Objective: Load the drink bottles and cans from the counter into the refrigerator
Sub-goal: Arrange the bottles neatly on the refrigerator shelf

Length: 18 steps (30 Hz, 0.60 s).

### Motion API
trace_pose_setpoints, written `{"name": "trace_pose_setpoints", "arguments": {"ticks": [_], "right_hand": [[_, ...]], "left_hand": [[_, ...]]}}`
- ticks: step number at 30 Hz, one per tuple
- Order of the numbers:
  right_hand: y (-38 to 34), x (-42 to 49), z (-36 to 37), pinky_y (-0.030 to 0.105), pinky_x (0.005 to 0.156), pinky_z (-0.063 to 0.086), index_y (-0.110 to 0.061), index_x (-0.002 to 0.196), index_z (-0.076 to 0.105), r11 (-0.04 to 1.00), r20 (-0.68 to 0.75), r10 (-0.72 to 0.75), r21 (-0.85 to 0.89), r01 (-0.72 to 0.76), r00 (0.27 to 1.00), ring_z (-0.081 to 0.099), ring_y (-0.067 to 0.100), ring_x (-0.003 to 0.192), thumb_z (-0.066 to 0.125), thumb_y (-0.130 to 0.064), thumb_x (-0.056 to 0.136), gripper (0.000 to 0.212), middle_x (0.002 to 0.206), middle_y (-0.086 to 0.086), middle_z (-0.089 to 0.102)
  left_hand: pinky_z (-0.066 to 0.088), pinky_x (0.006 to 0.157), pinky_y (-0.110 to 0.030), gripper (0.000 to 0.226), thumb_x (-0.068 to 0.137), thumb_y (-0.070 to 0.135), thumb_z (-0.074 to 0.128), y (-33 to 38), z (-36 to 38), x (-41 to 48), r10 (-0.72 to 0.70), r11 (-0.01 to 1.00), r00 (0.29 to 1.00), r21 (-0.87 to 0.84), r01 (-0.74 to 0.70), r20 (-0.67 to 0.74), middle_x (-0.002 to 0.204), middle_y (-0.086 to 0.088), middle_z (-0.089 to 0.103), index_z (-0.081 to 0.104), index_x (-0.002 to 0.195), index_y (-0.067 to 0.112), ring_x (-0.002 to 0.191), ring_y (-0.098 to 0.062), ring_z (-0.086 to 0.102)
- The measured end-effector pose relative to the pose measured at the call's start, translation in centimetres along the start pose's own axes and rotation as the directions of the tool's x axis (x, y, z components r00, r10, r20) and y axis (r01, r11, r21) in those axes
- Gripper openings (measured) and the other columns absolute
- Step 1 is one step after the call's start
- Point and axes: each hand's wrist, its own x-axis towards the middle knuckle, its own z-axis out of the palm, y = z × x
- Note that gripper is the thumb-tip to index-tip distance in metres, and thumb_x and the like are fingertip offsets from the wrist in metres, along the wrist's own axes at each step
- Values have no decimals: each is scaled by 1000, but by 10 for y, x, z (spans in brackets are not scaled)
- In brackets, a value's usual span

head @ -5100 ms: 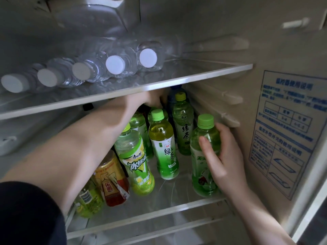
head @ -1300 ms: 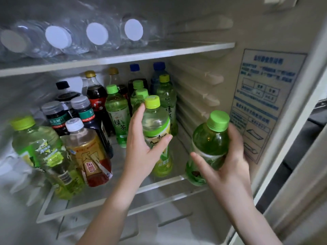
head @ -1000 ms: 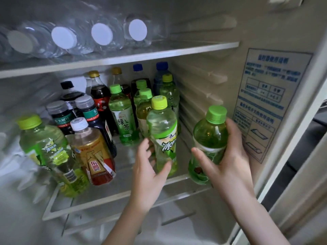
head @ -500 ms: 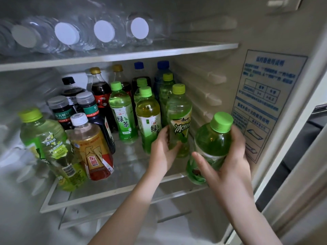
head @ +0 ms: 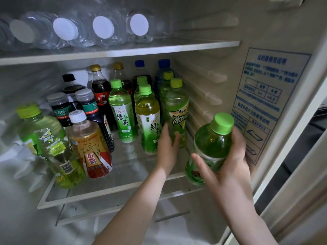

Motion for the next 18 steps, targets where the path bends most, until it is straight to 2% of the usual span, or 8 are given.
{"name": "trace_pose_setpoints", "arguments": {"ticks": [3,6,8,11,15,16,18], "right_hand": [[1,1,0,15,94,33,-30,136,20,1000,-1,-10,-8,10,1000,52,25,119,63,-48,70,81,131,4,49],[-1,1,0,27,97,36,-31,136,19,1000,-1,-2,-21,2,1000,53,27,118,60,-50,70,81,132,6,50],[-1,0,0,30,95,36,-33,136,20,999,-5,10,-33,-10,1000,56,30,115,60,-52,69,80,131,9,52],[0,1,0,28,92,38,-32,136,18,999,2,-9,-53,9,1000,58,31,114,61,-49,70,81,131,11,53],[1,2,1,22,93,38,-29,137,19,999,1,-24,-48,24,1000,57,29,115,63,-48,70,82,131,9,53],[1,1,1,24,92,39,-29,137,20,998,-3,-28,-49,28,1000,58,30,114,62,-49,70,82,130,10,54],[2,1,2,29,91,39,-28,137,20,998,-18,-34,-61,33,999,60,31,110,60,-50,70,81,127,10,56]], "left_hand": [[38,108,-45,53,95,12,55,-1,1,2,-6,1000,1000,15,6,1,139,-12,51,34,143,4,129,-24,47],[37,108,-44,55,95,12,55,-2,3,5,-11,1000,1000,17,11,7,140,-11,50,33,144,4,130,-23,46],[37,109,-44,56,95,13,55,-1,5,5,-31,999,1000,15,31,2,141,-10,49,31,145,5,131,-22,46],[37,109,-43,59,94,15,56,-1,5,4,-47,999,999,8,47,-1,142,-8,49,30,146,7,131,-20,46],[34,113,-43,65,93,18,58,0,-5,0,-61,997,995,-30,64,81,148,-6,42,25,149,10,137,-17,39],[34,113,-41,64,93,15,59,-1,-10,-4,-65,996,995,-57,70,77,148,-5,42,28,149,11,136,-15,40],[45,104,-36,46,91,8,61,-4,-24,-18,9,997,1000,-72,-10,-18,131,-3,59,50,134,16,121,-12,56]]}}
